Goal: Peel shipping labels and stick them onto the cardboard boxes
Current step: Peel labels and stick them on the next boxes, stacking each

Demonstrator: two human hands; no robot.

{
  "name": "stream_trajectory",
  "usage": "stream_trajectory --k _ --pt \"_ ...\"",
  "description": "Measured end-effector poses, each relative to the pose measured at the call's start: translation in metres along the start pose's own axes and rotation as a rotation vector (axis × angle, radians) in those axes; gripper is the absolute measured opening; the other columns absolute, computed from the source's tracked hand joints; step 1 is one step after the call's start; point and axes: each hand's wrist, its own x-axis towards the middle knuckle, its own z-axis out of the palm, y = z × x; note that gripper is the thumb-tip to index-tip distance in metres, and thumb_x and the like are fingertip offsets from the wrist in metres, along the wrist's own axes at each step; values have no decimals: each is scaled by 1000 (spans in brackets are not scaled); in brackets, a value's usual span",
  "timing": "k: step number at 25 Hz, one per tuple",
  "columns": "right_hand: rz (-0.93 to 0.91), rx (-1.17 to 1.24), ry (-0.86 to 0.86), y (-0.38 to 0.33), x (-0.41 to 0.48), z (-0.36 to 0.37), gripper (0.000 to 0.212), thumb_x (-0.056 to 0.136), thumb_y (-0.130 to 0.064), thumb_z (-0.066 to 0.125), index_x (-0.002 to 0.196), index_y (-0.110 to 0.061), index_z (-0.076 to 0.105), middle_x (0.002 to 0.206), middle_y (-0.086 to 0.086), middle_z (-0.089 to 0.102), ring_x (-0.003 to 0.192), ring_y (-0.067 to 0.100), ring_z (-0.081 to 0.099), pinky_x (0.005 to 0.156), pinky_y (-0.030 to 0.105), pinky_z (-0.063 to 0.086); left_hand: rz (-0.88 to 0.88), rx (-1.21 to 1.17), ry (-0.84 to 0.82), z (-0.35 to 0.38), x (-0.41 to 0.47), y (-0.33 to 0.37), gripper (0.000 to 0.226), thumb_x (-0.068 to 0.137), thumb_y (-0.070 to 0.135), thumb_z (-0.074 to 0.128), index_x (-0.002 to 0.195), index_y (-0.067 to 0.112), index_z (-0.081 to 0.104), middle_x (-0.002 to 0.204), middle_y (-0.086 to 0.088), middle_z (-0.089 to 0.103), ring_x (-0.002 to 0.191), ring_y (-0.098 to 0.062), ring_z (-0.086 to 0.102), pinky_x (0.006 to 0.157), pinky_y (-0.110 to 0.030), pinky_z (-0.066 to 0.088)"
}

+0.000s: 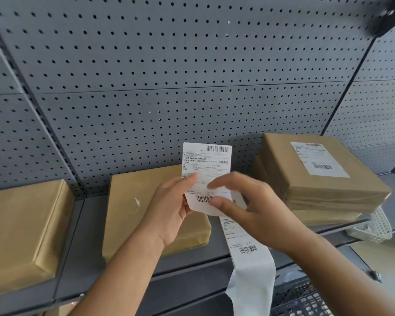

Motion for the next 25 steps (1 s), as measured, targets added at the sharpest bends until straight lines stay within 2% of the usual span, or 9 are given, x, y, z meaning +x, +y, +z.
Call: stream_trajectory --k 3,5,7,11,15,17,21,23,25 --pt "198 117 252 8 14 5 18 93 -38 62 110 -31 64 107 -16 67 103 -2 62 84 16 51 -1 -7 53 -12 -1 4 20 101 20 59 109 11 75 106 -10 81 89 -18 74 75 -28 57" --pt "419 328 178 13 27 15 16 97 -33 61 111 -27 66 102 -11 73 95 6 68 75 23 55 3 14 70 -19 -3 5 19 101 20 59 108 13 76 104 -7 81 87 -15 76 77 -29 57" --pt "532 492 50 16 38 29 17 99 -30 59 108 -19 68 98 -4 77 91 17 73 71 27 56 4 24 78 -29 -4 6 20 101 21 59 110 13 76 107 -7 81 93 -18 76 83 -33 57" --pt "538 590 59 15 54 48 15 97 -19 62 100 -7 69 94 4 78 89 25 74 77 41 61 29 142 112 -54 -8 7 21 102 23 59 113 16 76 107 -3 81 100 -19 77 88 -39 61" --pt "519 568 50 14 71 65 14 97 -17 63 99 -5 70 93 5 79 89 27 74 81 45 61 123 362 276 -85 -7 9 17 100 19 62 108 17 77 101 1 82 97 -20 77 95 -48 58" --pt "512 551 24 14 78 75 14 97 -16 63 98 -4 71 92 5 79 88 28 74 80 43 62 160 402 361 -100 -3 11 13 96 18 69 107 17 76 98 0 82 94 -20 77 90 -46 60" --pt "503 451 1 20 90 94 13 97 -17 63 94 -8 72 87 4 78 75 22 72 72 36 60 197 520 435 -117 3 11 7 94 18 71 98 13 72 88 -1 81 81 -19 77 65 -28 58" --pt "499 385 -10 24 96 102 14 97 -20 63 91 -10 72 84 2 78 67 14 69 64 29 58 188 565 456 -125 8 8 7 94 19 71 95 12 73 85 -2 81 77 -18 77 62 -26 59" --pt "503 321 -9 30 101 111 14 96 -23 63 88 -14 71 82 -1 77 67 14 69 65 30 59 175 636 473 -131 14 6 8 95 20 71 93 12 73 84 -2 80 75 -17 77 60 -23 58"
